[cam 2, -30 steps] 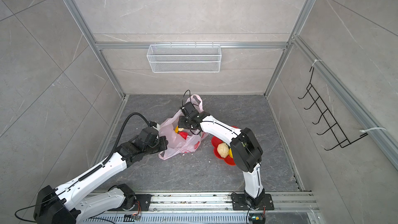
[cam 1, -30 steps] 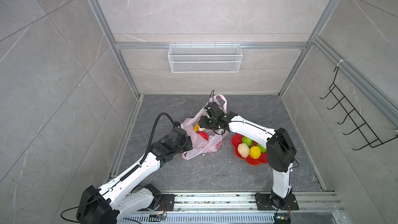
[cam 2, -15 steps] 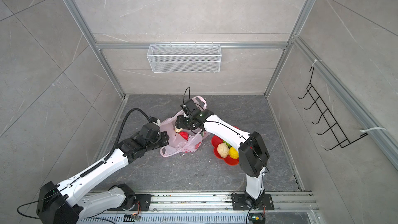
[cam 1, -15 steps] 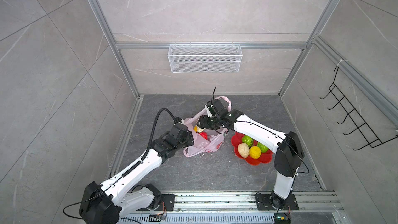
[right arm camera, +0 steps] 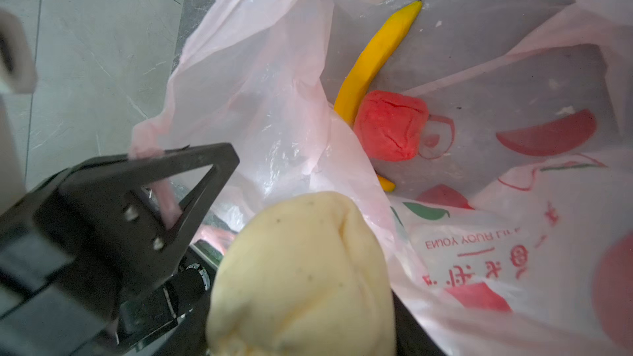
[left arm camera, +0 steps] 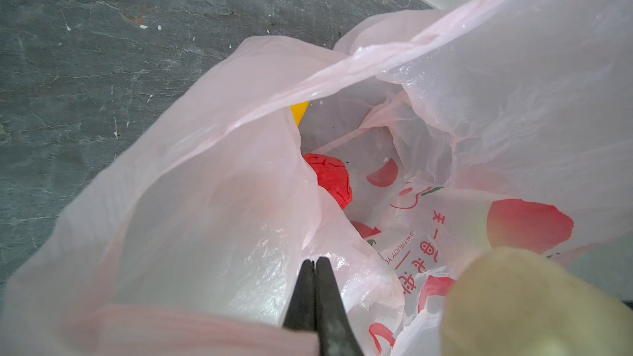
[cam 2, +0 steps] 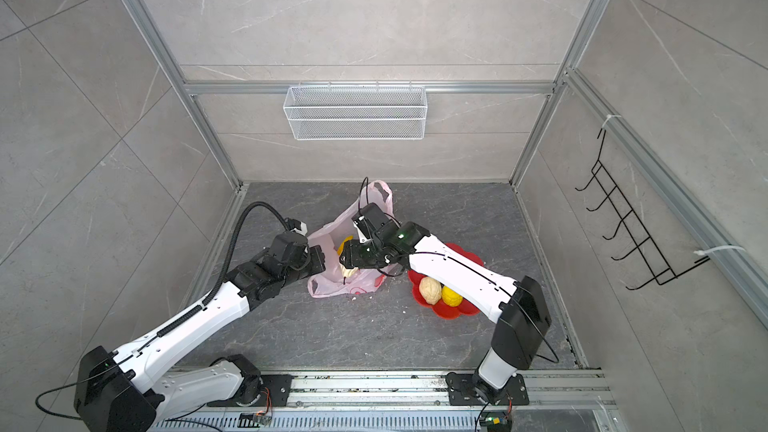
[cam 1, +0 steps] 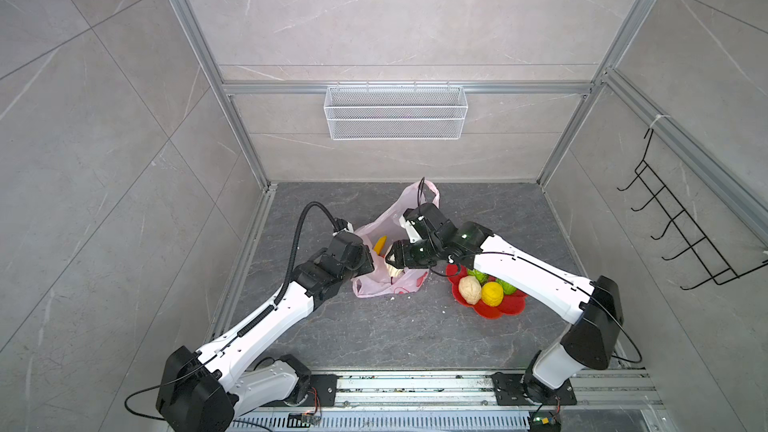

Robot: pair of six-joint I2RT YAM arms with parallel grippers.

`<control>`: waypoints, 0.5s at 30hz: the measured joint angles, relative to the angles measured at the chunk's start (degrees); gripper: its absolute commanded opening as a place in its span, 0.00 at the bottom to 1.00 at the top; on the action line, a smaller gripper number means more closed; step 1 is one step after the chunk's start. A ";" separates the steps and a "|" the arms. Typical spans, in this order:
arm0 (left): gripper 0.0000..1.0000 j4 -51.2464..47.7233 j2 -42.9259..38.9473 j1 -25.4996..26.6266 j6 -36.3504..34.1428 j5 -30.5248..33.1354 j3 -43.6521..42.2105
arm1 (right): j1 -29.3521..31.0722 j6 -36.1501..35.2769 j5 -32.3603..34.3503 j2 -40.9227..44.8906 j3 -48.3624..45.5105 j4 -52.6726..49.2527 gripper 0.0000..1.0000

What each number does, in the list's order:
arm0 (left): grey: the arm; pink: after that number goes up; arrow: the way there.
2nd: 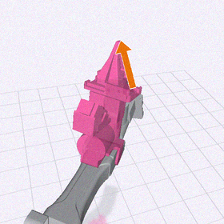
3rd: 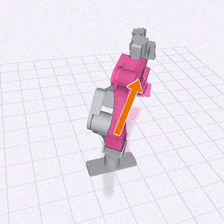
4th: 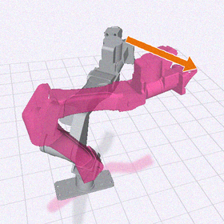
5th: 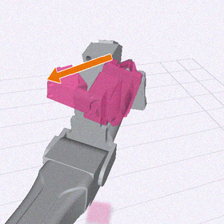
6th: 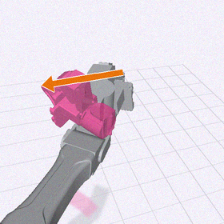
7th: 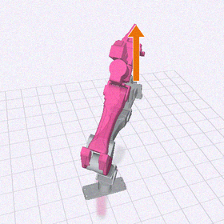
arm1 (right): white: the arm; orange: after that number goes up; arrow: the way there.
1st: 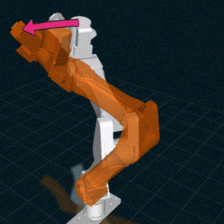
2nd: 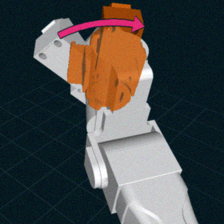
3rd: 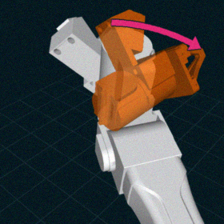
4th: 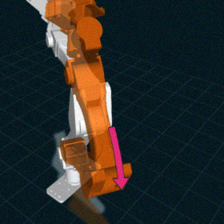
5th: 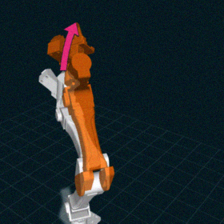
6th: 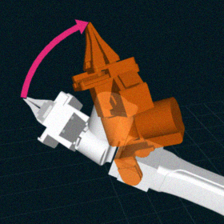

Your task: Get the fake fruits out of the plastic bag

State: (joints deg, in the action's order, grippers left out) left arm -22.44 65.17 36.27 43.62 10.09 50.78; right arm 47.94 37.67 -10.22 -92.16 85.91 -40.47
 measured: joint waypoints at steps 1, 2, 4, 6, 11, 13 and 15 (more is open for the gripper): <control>0.00 0.00 0.04 -0.28 -0.17 -0.04 0.00 | 0.00 -0.07 0.17 1.57 0.00 -1.07 0.37; 0.00 -0.26 0.22 -0.59 -0.22 -0.13 0.15 | 0.00 -0.24 0.42 2.91 0.00 -1.92 0.37; 0.00 -1.14 1.29 -1.44 -0.26 -0.26 1.29 | 0.00 -0.44 1.03 5.75 0.07 -3.98 0.37; 0.00 -1.57 2.49 -2.16 -0.33 -0.48 2.67 | 0.00 -0.96 1.77 8.26 0.55 -6.71 0.37; 0.00 -2.05 2.93 -3.17 -1.05 -1.40 4.07 | 0.00 -2.10 6.08 12.63 2.08 -13.68 0.38; 0.00 -2.64 3.67 -3.69 -1.64 -1.66 5.05 | -0.35 -2.64 8.81 14.69 1.88 -16.65 0.38; 0.00 -2.82 4.63 -4.31 -1.99 -1.68 5.88 | -1.68 -2.84 10.62 17.40 0.24 -17.99 0.38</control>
State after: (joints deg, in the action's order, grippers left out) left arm -25.26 69.80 31.97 41.63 8.40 56.66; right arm 46.26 34.83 0.40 -74.76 86.15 -58.46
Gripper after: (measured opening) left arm 0.048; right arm 0.588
